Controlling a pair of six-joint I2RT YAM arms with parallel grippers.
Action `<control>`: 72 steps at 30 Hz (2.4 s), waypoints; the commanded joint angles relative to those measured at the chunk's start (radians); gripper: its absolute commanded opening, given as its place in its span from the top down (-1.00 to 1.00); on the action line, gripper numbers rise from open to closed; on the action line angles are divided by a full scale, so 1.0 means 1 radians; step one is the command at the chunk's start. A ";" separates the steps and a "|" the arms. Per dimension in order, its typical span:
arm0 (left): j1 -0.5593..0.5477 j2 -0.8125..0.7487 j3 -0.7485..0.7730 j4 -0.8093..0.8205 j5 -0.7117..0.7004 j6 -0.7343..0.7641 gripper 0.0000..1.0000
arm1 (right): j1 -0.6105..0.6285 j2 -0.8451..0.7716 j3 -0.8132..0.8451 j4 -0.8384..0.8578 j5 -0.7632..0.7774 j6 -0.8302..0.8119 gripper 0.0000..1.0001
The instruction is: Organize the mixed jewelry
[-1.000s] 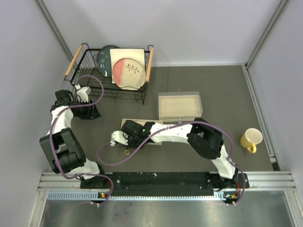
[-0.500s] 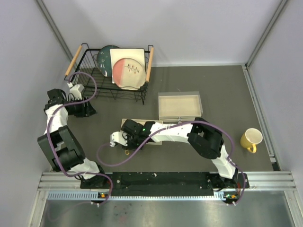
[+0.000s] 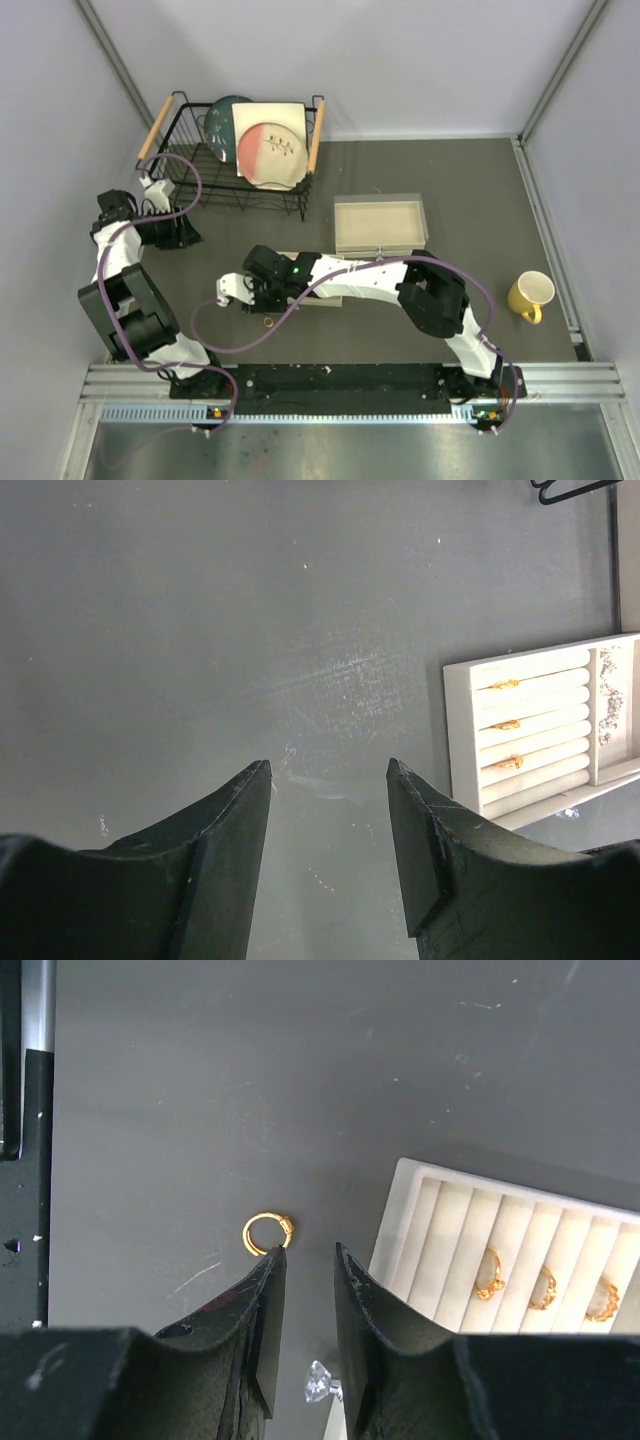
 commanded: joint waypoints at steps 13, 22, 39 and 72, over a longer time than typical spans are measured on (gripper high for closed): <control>0.060 0.049 0.084 -0.032 0.096 -0.017 -0.12 | 0.028 0.065 0.048 0.005 -0.053 -0.055 0.55; 0.064 0.055 0.082 -0.030 0.096 -0.011 -0.13 | 0.028 0.080 0.045 0.008 -0.050 -0.067 0.58; 0.065 0.059 0.076 -0.041 0.090 0.006 -0.13 | 0.030 0.109 0.060 0.012 -0.031 -0.079 0.74; 0.099 -0.056 0.102 0.212 0.489 -0.380 -0.12 | -0.095 -0.286 -0.076 -0.011 0.281 0.223 1.00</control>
